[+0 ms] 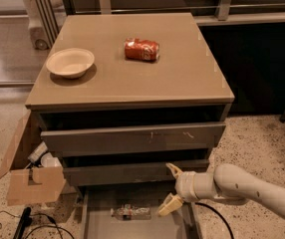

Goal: Pick water bottle from bottom drawer and place on counter

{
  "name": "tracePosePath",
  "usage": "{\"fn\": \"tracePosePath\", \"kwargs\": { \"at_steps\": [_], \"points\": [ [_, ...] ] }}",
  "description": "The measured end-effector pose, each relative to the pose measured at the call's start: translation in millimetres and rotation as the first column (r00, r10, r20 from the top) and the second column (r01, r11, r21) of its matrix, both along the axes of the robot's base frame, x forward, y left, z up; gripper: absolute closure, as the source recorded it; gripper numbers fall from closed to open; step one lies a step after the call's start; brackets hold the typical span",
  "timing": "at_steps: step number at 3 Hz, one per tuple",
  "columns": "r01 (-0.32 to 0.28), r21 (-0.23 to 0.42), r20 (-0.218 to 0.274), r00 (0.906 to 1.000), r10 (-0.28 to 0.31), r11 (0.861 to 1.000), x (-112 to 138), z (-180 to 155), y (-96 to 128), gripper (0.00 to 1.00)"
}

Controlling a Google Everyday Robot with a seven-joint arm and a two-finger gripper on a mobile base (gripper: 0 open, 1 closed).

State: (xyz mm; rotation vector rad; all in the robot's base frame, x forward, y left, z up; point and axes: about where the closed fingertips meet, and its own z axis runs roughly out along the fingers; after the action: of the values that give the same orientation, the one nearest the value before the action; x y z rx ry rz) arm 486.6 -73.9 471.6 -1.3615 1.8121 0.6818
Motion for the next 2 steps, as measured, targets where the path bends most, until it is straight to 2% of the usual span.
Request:
{"fn": "tracePosePath", "kwargs": {
  "at_steps": [1,2],
  "points": [
    [0.003,-0.006,-0.044,0.9990,-0.003,1.000,-27,-15,-2,0.00],
    [-0.002,-0.071,-0.115,0.9934,-0.006,0.997,-42,-66,-12,0.00]
  ]
}}
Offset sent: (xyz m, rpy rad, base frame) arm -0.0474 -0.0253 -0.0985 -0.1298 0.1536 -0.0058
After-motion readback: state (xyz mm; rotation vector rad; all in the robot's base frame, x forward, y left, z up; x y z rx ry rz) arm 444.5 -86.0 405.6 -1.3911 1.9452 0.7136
